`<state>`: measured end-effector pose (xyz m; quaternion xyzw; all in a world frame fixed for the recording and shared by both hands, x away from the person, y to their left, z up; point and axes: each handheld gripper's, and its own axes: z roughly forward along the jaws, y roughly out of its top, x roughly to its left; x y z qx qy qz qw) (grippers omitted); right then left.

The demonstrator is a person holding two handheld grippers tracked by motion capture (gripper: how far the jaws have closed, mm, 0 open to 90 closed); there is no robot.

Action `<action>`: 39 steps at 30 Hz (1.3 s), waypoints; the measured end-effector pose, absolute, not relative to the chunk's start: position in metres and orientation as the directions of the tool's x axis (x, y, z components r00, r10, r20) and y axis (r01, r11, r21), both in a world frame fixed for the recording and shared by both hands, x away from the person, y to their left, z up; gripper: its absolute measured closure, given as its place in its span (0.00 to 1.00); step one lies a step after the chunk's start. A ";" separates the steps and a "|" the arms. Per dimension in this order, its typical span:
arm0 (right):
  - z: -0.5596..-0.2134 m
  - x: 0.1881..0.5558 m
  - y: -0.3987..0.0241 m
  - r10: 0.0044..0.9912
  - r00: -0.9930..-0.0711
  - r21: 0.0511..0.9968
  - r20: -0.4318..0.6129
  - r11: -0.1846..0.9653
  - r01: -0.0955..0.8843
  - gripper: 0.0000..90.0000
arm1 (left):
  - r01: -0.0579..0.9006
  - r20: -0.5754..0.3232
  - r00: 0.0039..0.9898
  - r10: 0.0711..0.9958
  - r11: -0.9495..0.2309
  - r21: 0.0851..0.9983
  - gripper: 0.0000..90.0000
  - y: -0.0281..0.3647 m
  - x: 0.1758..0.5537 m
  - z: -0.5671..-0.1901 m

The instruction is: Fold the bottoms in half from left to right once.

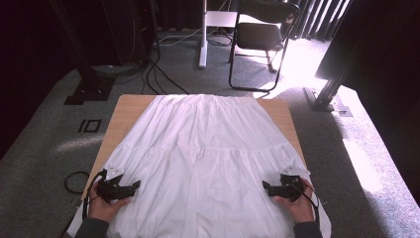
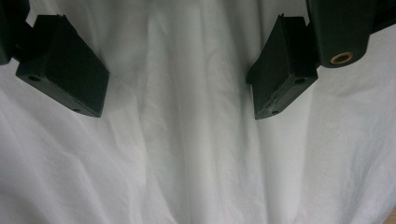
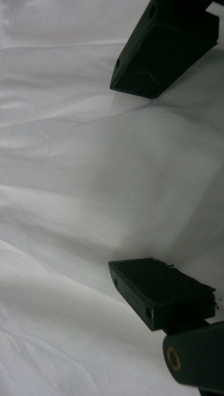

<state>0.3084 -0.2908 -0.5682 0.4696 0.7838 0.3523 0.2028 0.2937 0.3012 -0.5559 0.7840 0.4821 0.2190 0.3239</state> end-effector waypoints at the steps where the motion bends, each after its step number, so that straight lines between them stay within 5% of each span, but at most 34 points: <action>1: -0.568 0.308 -0.291 0.879 -0.477 0.743 0.013 0.311 0.593 0.13 | 0.614 0.031 0.439 0.898 -0.325 0.719 0.22 0.301 0.294 -0.556; 10: -0.568 0.308 -0.290 0.878 -0.478 0.742 0.010 0.313 0.592 0.13 | 0.619 0.031 0.424 0.905 -0.315 0.720 0.22 0.301 0.294 -0.556; 16: -0.568 0.308 -0.290 0.878 -0.478 0.743 0.009 0.314 0.591 0.13 | 0.607 0.029 0.378 0.925 -0.272 0.747 0.39 0.306 0.287 -0.549; 29: -0.568 0.307 -0.291 0.881 -0.474 0.745 0.010 0.310 0.591 0.15 | 0.622 0.046 0.198 0.979 -0.162 0.766 0.17 0.360 0.254 -0.536; 39: -0.568 0.307 -0.291 0.881 -0.473 0.745 0.010 0.309 0.591 0.15 | 0.691 0.018 0.203 0.979 -0.156 0.706 0.06 0.370 0.260 -0.558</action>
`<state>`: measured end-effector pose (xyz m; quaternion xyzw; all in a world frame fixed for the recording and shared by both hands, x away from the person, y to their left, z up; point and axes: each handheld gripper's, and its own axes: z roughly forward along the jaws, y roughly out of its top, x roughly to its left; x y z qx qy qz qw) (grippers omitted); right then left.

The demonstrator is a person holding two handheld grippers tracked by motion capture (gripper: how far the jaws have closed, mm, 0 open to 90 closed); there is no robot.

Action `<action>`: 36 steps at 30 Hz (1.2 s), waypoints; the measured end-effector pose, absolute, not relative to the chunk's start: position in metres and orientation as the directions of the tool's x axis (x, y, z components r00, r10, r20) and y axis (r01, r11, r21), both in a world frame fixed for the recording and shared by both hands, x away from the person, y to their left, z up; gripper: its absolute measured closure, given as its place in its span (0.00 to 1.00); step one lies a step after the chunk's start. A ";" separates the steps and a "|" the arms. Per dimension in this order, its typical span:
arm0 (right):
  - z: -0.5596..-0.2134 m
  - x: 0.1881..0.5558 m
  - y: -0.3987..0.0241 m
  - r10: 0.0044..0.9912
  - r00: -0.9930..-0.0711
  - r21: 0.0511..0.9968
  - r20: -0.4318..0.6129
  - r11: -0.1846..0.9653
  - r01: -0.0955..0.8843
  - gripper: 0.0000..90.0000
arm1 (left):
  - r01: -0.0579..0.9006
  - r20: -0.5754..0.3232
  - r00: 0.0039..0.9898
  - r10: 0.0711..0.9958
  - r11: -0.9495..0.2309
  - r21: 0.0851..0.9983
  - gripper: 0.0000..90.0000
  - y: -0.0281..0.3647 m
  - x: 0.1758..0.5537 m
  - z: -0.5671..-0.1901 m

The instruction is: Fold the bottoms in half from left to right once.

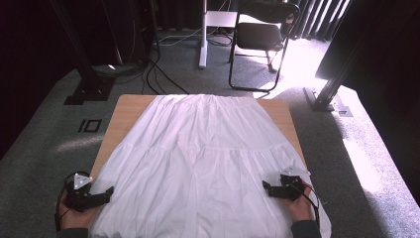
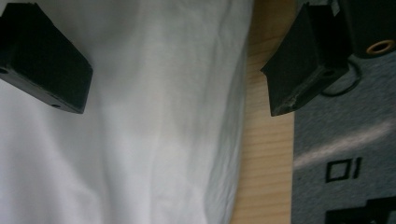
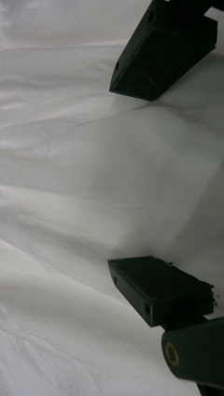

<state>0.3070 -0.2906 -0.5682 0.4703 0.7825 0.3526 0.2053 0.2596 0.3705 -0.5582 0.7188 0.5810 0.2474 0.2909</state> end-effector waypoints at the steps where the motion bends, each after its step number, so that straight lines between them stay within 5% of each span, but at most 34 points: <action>1: -0.568 0.307 -0.291 0.881 -0.474 0.745 0.010 0.310 0.591 0.15 | 0.691 0.019 0.204 0.979 -0.157 0.706 0.04 0.371 0.260 -0.558; 6: -0.568 0.307 -0.291 0.881 -0.474 0.745 0.010 0.310 0.591 0.15 | 0.686 0.018 0.199 0.980 -0.152 0.711 0.10 0.373 0.258 -0.556; 11: -0.568 0.307 -0.291 0.881 -0.473 0.745 0.010 0.309 0.591 0.15 | 0.690 0.007 0.216 0.976 -0.158 0.707 0.75 0.379 0.255 -0.548; 14: -0.568 0.307 -0.291 0.881 -0.474 0.745 0.010 0.310 0.591 0.15 | 0.697 0.087 0.222 0.971 -0.221 0.682 0.96 0.373 0.257 -0.545; 21: -0.568 0.307 -0.291 0.886 -0.464 0.749 0.012 0.299 0.591 0.18 | 0.670 0.180 0.158 0.971 -0.239 0.702 0.98 0.388 0.256 -0.528; 36: -0.568 0.306 -0.291 0.880 -0.475 0.751 0.011 0.306 0.585 0.21 | 0.691 0.201 -0.033 0.979 -0.123 0.712 0.98 0.452 0.252 -0.516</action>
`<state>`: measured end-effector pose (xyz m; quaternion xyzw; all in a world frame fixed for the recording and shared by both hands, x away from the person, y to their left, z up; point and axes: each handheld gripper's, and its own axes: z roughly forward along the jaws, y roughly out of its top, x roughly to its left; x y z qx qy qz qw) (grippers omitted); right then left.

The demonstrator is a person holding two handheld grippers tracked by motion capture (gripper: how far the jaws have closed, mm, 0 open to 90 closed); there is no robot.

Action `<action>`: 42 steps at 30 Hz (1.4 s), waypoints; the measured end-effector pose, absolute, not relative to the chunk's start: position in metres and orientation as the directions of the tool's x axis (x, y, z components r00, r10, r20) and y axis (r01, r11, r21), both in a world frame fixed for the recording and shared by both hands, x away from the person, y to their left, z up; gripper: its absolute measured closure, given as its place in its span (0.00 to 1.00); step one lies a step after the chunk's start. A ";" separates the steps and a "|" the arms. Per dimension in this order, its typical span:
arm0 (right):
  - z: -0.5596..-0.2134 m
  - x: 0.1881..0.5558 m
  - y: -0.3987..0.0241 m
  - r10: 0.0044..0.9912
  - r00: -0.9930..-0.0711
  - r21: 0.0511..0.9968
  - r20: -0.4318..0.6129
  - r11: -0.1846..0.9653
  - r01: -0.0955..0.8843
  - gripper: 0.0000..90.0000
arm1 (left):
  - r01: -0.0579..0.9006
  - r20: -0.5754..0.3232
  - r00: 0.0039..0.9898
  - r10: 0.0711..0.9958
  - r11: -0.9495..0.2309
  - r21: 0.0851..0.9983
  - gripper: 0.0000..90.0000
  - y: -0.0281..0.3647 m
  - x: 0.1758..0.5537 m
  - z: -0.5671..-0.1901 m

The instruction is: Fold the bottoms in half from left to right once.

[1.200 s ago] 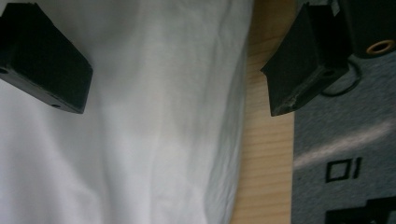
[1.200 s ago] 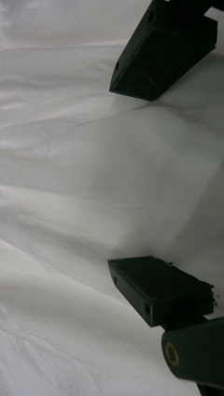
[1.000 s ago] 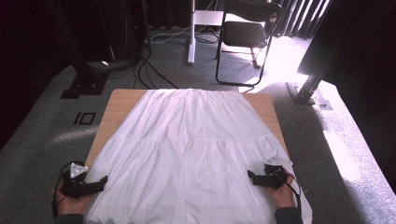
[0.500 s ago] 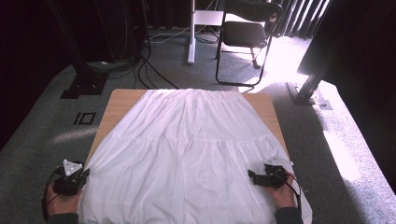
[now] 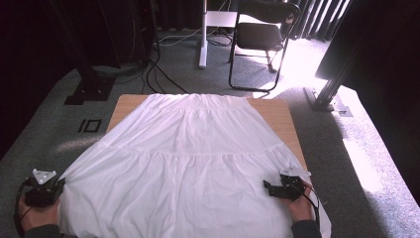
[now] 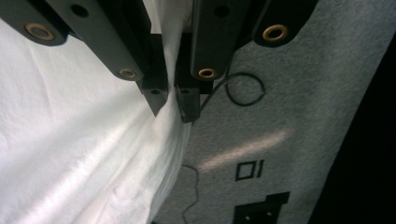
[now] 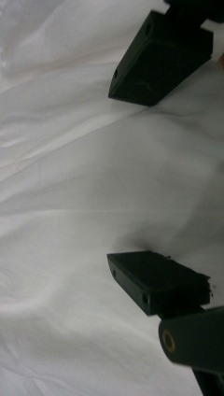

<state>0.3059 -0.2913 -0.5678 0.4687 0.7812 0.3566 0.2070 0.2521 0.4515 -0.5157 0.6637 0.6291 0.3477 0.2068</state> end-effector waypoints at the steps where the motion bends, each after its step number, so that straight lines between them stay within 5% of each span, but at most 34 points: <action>1: -0.568 0.306 -0.291 0.878 -0.479 0.752 0.012 0.308 0.583 0.22 | 0.690 0.195 -0.036 0.980 -0.117 0.714 0.98 0.452 0.252 -0.513; 14: -0.568 0.306 -0.291 0.878 -0.478 0.753 0.014 0.305 0.583 0.22 | 0.458 0.021 0.269 0.963 -0.147 0.877 0.98 0.399 0.239 -0.448; 42: -0.568 0.306 -0.291 0.878 -0.478 0.753 0.014 0.306 0.583 0.22 | 0.270 0.008 0.774 0.633 -0.341 0.901 0.97 0.197 0.289 -0.410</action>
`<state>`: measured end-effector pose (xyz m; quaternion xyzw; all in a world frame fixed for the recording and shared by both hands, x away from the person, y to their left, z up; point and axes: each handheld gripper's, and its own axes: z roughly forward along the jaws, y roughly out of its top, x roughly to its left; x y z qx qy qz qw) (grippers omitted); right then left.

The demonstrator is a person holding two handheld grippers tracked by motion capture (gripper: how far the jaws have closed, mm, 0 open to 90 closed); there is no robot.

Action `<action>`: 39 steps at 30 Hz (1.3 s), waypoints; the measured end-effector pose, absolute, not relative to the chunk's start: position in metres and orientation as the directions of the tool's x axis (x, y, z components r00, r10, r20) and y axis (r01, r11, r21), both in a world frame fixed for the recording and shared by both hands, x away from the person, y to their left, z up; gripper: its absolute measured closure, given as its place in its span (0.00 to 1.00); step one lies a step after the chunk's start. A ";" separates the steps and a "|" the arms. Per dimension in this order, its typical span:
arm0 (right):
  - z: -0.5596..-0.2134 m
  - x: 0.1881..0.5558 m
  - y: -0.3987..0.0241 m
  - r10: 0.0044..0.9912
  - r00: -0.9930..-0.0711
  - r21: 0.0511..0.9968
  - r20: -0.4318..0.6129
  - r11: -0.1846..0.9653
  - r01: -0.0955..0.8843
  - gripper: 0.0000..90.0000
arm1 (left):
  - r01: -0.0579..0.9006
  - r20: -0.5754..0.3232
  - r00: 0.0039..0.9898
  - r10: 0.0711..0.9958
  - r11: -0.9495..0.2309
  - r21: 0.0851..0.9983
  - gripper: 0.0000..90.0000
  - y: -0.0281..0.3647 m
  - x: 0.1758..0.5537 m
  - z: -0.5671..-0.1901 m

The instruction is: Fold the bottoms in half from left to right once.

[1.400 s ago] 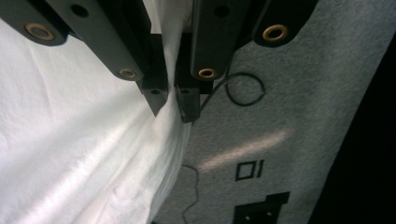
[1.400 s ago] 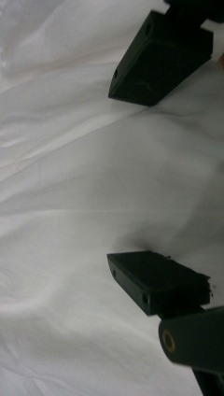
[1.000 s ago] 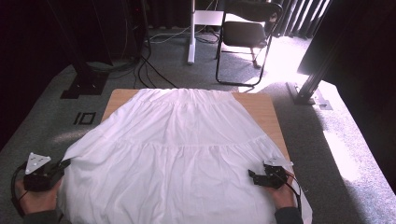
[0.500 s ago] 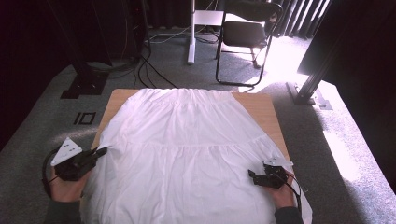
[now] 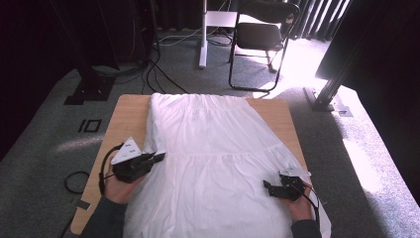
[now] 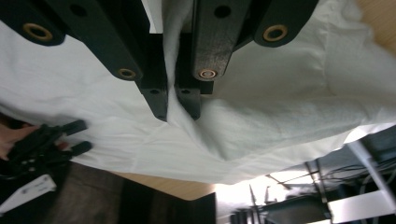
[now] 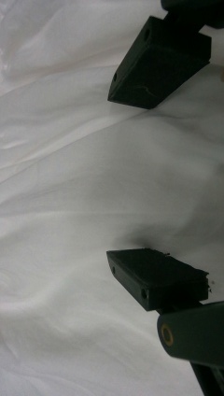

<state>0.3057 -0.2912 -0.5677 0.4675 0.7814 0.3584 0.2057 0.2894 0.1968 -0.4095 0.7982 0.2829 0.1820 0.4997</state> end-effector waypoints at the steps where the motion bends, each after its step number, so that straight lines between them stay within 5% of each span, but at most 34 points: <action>1: -0.568 0.306 -0.291 0.878 -0.479 0.753 0.013 0.307 0.583 0.22 | 0.264 0.006 0.790 0.613 -0.349 0.899 0.97 0.187 0.292 -0.410; 10: -0.568 0.306 -0.291 0.878 -0.479 0.751 0.014 0.307 0.584 0.22 | 0.206 -0.022 0.894 0.447 -0.367 0.907 0.98 0.101 0.309 -0.409; 18: -0.568 0.306 -0.291 0.878 -0.478 0.753 0.013 0.306 0.583 0.22 | 0.223 -0.153 0.961 0.230 -0.319 0.921 0.98 0.017 0.313 -0.420; 23: -0.567 0.306 -0.291 0.881 -0.473 0.753 0.014 0.302 0.585 0.25 | 0.245 -0.161 0.964 0.212 -0.468 0.849 0.95 -0.022 0.316 -0.466; 25: -0.567 0.305 -0.291 0.896 -0.443 0.759 0.018 0.276 0.590 0.31 | 0.284 -0.197 0.955 0.222 -0.491 0.823 0.89 -0.025 0.322 -0.482; 27: -0.563 0.304 -0.291 0.908 -0.419 0.747 0.023 0.263 0.611 0.43 | 0.298 -0.186 0.947 0.262 -0.501 0.812 0.72 -0.022 0.324 -0.488; 31: -0.545 0.298 -0.288 0.919 -0.393 0.779 0.027 0.227 0.584 0.47 | 0.305 -0.179 0.937 0.301 -0.449 0.840 0.57 0.004 0.325 -0.471; 36: -0.521 0.296 -0.276 0.895 -0.438 0.817 0.084 0.190 0.544 0.47 | 0.280 -0.129 0.923 0.362 -0.406 0.870 0.53 0.047 0.320 -0.448; 39: -0.502 0.299 -0.252 0.863 -0.500 0.829 0.072 0.227 0.511 0.44 | 0.293 -0.087 0.876 0.475 -0.379 0.878 0.52 0.092 0.318 -0.445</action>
